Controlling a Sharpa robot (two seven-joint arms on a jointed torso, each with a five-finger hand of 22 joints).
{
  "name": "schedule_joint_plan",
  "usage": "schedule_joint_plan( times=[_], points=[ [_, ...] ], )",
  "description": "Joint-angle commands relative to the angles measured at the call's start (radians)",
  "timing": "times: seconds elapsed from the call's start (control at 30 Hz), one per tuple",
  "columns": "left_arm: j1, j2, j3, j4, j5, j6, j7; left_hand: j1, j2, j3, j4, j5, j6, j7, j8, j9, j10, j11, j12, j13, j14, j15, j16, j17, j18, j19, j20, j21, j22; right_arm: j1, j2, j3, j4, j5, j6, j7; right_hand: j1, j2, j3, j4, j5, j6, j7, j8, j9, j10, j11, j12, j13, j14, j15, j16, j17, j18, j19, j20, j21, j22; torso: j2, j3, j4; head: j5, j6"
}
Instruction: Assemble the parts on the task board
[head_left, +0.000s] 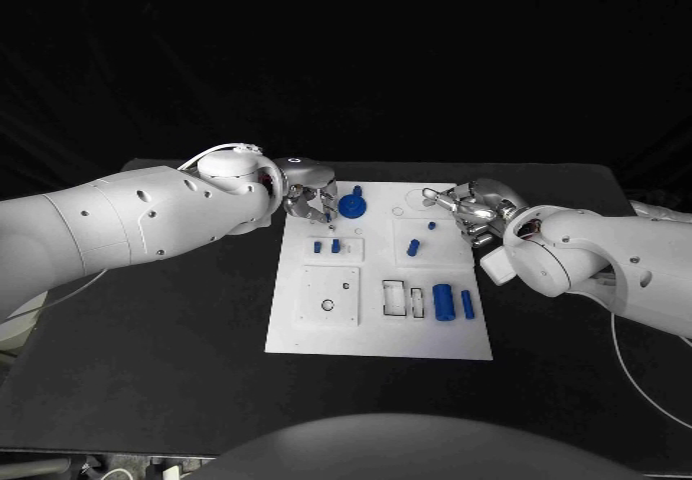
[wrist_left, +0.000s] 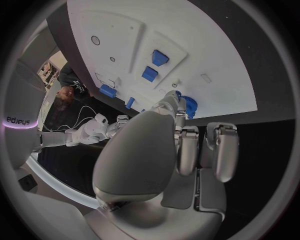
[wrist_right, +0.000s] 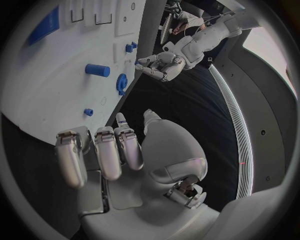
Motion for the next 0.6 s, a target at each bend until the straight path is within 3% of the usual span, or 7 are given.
schedule_joint_plan(
  times=[0.03, 0.6],
  points=[
    [-0.002, 0.007, 0.0, -0.003, 0.006, 0.03, 0.0, -0.001, 0.011, 0.004, 0.002, 0.004, -0.008, 0.002, -0.007, 0.0, -0.004, 0.002, -0.004, 0.0, 0.106, 0.008, 0.003, 0.263, -0.015, 0.103, -0.002, 0.002, 0.263, -0.001, 0.001, 0.0, 0.002, -0.003, 0.015, -0.002, 0.003, 0.007, -0.007, 0.0, 0.007, 0.005, 0.021, 0.004, 0.001, 0.105, 0.004, 0.0, 0.263, 0.106, 0.003, 0.004, 0.263, -0.007, 0.106, 0.005, 0.004, 0.264, 0.0, -0.0006, 0.0002, 0.0, 0.0],
    [-0.007, 0.027, 0.0, -0.02, 0.002, 0.052, -0.003, -0.001, 0.011, 0.009, 0.002, 0.004, -0.012, 0.003, -0.01, -0.002, -0.012, 0.003, -0.006, 0.0, 0.106, 0.01, 0.003, 0.263, -0.015, 0.103, -0.001, 0.002, 0.263, -0.001, 0.001, 0.0, 0.003, -0.003, 0.016, -0.004, 0.003, 0.007, -0.007, 0.0, 0.007, 0.005, 0.021, 0.004, 0.001, 0.105, 0.004, 0.0, 0.263, 0.106, 0.003, 0.004, 0.263, -0.007, 0.106, 0.005, 0.004, 0.264, 0.0, 0.0002, 0.0001, -0.001, 0.003]
  ],
)
